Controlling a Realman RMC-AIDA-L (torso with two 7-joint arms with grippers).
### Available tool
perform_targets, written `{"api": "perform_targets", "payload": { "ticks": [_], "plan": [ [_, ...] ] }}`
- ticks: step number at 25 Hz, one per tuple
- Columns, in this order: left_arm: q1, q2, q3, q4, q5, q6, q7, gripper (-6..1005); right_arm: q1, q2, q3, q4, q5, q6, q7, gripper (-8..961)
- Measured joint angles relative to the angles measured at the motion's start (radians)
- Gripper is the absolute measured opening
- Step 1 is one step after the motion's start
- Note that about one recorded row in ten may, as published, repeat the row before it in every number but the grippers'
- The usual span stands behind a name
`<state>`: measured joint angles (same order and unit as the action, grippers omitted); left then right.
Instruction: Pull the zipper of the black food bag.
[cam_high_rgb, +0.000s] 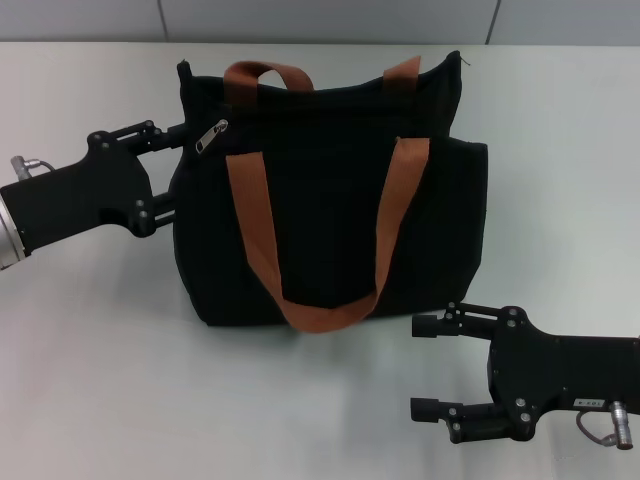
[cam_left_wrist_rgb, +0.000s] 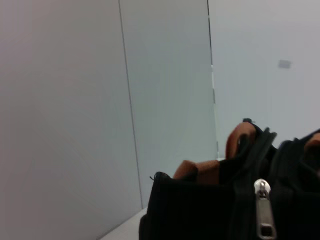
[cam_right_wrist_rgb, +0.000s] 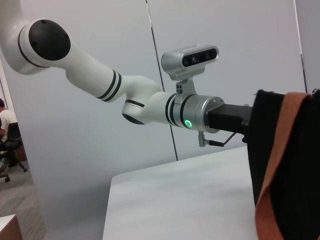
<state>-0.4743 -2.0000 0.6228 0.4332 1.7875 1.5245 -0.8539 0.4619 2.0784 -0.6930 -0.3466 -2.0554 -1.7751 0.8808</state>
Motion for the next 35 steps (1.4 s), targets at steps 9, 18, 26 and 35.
{"api": "perform_targets", "payload": {
  "ticks": [9,18,26,35],
  "plan": [
    [0.009,-0.002,-0.007,0.005,-0.01,0.031,0.003,464,0.0,0.0,0.0,0.0,0.0,0.0,0.002,817],
    [0.01,0.001,-0.009,0.007,-0.015,0.043,0.0,82,-0.002,0.002,0.0,0.0,0.0,0.0,0.002,817],
    [0.011,-0.003,-0.052,0.015,-0.018,0.098,0.002,32,0.0,0.001,0.006,0.003,0.086,-0.09,0.052,816],
    [0.013,-0.016,-0.072,0.019,-0.019,0.115,0.014,29,0.097,-0.003,0.006,-0.014,0.274,-0.163,0.504,816]
  ]
}}
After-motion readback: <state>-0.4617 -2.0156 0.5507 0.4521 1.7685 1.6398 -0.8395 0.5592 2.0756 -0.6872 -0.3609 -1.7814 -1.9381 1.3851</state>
